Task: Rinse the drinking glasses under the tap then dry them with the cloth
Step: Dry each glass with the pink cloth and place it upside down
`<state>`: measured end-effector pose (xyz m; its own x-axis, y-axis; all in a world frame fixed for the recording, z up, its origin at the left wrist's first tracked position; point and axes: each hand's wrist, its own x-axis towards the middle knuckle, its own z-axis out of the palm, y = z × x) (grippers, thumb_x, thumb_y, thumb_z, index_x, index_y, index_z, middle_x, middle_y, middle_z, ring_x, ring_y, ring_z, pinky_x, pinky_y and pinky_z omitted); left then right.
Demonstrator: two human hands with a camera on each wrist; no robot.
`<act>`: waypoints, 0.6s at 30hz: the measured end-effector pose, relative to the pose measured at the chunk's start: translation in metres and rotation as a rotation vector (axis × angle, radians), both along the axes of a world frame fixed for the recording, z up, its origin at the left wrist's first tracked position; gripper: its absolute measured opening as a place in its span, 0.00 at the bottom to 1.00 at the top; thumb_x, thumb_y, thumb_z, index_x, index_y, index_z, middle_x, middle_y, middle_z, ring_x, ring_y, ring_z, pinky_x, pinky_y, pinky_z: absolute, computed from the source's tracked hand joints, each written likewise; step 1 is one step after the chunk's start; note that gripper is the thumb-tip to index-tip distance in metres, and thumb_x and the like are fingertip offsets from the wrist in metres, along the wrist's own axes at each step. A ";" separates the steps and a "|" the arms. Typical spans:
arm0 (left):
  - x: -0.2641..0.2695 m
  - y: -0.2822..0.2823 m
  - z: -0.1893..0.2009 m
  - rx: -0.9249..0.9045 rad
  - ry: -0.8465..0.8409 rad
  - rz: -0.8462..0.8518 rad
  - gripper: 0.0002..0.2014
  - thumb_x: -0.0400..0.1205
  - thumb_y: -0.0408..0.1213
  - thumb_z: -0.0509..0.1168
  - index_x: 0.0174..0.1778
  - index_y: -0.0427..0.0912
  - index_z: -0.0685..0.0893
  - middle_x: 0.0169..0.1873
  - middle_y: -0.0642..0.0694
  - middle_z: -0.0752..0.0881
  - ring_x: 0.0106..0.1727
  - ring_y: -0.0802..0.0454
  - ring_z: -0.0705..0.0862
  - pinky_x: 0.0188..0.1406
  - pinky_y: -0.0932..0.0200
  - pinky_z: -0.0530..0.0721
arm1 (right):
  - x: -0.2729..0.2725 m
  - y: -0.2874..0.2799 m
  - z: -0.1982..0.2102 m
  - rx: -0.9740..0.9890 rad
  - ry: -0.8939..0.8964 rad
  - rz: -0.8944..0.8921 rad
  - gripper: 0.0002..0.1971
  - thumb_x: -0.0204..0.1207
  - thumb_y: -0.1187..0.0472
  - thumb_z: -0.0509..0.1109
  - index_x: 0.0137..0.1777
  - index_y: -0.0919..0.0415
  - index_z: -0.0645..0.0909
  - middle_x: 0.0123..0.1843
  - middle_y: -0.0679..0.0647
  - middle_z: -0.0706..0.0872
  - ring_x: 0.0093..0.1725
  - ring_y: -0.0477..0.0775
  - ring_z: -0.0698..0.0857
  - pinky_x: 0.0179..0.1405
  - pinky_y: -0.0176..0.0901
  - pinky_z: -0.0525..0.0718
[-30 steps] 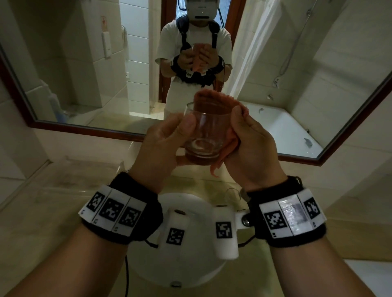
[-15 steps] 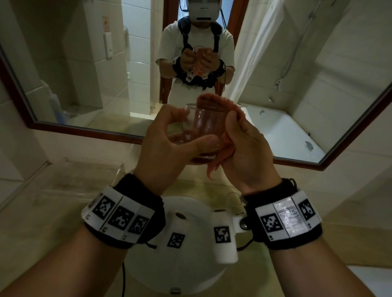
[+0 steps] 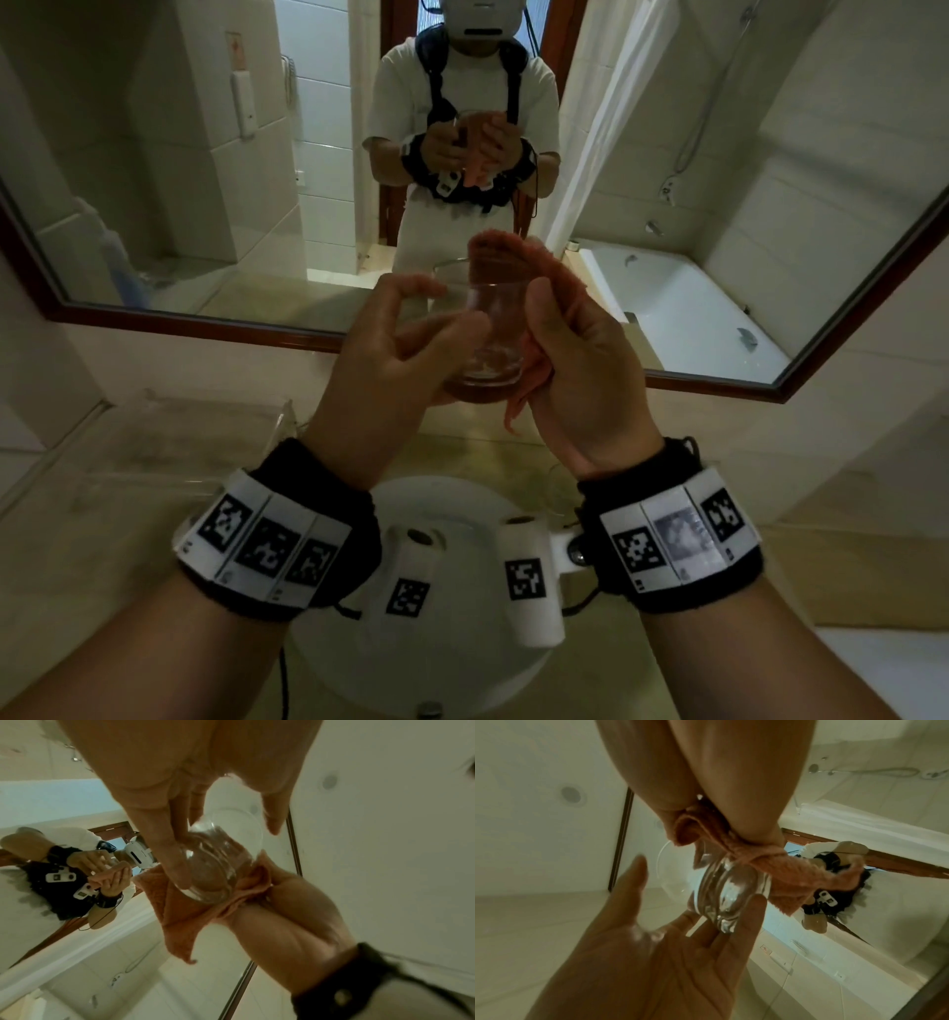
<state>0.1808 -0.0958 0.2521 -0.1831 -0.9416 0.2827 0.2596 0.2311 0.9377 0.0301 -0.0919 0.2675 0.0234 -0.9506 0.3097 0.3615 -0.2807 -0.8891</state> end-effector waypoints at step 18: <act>-0.009 -0.016 -0.024 0.060 -0.020 -0.060 0.25 0.77 0.43 0.74 0.67 0.40 0.77 0.57 0.42 0.90 0.56 0.42 0.91 0.49 0.41 0.90 | -0.016 -0.004 -0.019 0.147 -0.070 0.031 0.21 0.81 0.52 0.61 0.69 0.61 0.79 0.61 0.72 0.86 0.61 0.74 0.86 0.63 0.69 0.85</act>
<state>0.1720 -0.1121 0.2283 -0.2446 -0.9439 0.2218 0.2528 0.1588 0.9544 0.0143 -0.0956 0.2489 0.0370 -0.9849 0.1694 0.4305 -0.1373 -0.8921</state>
